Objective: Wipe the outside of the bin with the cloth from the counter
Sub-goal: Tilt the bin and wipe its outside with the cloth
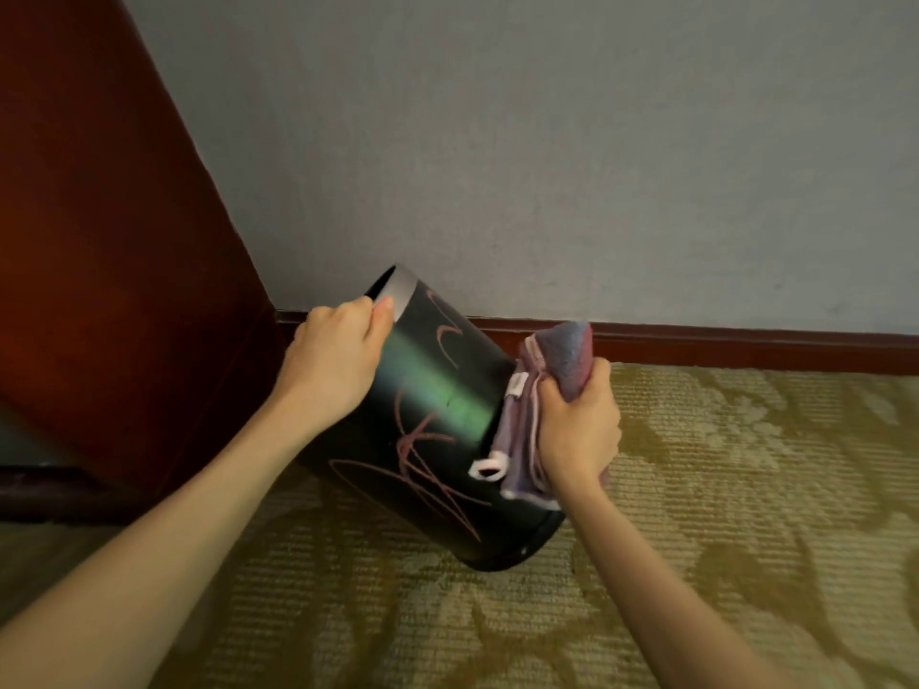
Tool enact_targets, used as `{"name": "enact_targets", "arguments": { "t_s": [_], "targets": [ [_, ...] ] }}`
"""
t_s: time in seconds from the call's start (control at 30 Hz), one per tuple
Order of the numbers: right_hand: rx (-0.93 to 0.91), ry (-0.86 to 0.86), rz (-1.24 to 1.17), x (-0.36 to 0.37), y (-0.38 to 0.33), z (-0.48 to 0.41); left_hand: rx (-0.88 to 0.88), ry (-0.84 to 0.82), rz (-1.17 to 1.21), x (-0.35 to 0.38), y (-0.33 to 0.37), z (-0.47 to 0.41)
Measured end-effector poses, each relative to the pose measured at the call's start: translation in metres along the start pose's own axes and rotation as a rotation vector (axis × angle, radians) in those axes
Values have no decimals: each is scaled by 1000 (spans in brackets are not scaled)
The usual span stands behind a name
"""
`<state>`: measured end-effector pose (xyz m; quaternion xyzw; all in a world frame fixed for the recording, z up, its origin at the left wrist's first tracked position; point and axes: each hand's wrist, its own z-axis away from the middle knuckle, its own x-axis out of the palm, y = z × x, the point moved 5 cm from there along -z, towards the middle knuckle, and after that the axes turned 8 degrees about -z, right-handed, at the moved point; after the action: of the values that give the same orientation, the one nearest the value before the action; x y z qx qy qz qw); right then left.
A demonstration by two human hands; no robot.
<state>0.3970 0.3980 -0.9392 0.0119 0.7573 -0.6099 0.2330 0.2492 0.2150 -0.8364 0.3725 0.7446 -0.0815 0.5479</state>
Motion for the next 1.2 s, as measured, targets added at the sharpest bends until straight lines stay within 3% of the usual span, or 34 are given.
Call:
{"name": "enact_targets", "arguments": {
  "t_s": [0.17, 0.3, 0.5, 0.7, 0.87, 1.03, 1.2],
  "targets": [
    [-189, -4, -104, 7, -17, 49, -31, -6, 13, -1, -14, -4],
    [-189, -52, -61, 8, -31, 41, 21, 7, 43, -5, -13, 5],
    [-204, -251, 155, 47, -81, -11, 91, 7, 116, -8, -5, 22],
    [-136, -471, 242, 101, -100, -34, -2, 19, 167, -10, -31, 24],
    [-276, -343, 254, 101, -108, -12, -47, 28, 111, -10, -46, 29],
    [-444, -177, 121, 76, -116, 32, -57, -3, 71, -5, -44, 12],
    [-496, -197, 0, 61, -115, 53, -34, -8, 85, -5, -30, 6]
  ]
}}
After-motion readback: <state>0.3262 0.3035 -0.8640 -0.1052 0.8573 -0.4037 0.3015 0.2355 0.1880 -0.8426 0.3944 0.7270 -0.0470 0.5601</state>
